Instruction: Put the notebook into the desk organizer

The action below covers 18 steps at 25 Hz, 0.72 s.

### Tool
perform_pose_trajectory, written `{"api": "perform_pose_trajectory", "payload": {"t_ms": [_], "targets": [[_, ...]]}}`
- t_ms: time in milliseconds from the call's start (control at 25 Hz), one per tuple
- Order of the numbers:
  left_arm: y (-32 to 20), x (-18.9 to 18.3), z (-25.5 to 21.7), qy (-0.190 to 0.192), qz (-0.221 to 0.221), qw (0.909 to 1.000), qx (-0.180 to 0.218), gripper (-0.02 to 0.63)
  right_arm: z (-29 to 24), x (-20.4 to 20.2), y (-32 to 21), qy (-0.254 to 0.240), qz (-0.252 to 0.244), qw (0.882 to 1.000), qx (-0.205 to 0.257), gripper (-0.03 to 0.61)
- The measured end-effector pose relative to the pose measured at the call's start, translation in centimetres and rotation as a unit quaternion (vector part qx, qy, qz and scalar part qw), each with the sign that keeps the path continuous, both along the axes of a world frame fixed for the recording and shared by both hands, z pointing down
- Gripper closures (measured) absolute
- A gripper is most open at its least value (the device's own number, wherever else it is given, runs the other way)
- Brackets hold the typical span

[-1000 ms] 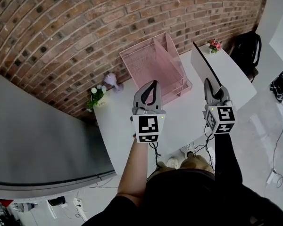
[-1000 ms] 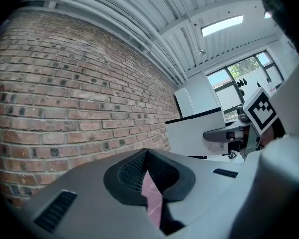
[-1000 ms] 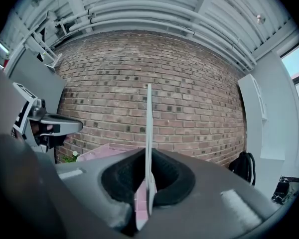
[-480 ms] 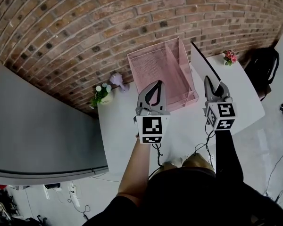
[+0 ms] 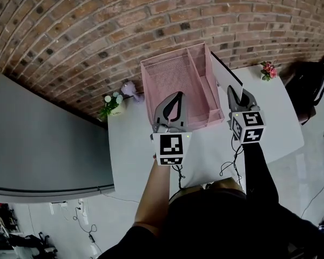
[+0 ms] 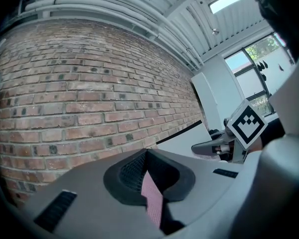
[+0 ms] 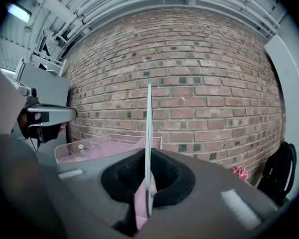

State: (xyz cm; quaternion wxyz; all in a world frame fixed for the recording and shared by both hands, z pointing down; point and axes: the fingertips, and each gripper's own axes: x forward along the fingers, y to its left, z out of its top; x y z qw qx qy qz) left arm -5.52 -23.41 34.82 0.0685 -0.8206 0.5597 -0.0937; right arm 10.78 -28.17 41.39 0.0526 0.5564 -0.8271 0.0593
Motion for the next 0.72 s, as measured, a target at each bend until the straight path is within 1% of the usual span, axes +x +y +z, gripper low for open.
{"api": "perform_pose_trajectory", "payload": {"t_ms": [360, 720], "targets": [[-1.3, 0.6, 1.1, -0.004, -0.026, 0.9996, -0.01, 0.604, 3.6, -0.4, -2.2, 0.0, -0.034, 0.999, -0.034, 0.569], [-1.9, 0.2, 1.8, -0.009, -0.043, 0.9989, -0.017, 0.604, 6.4, -1.0, -3.0, -0.005, -0.046, 0.997, -0.062, 0.569]]}}
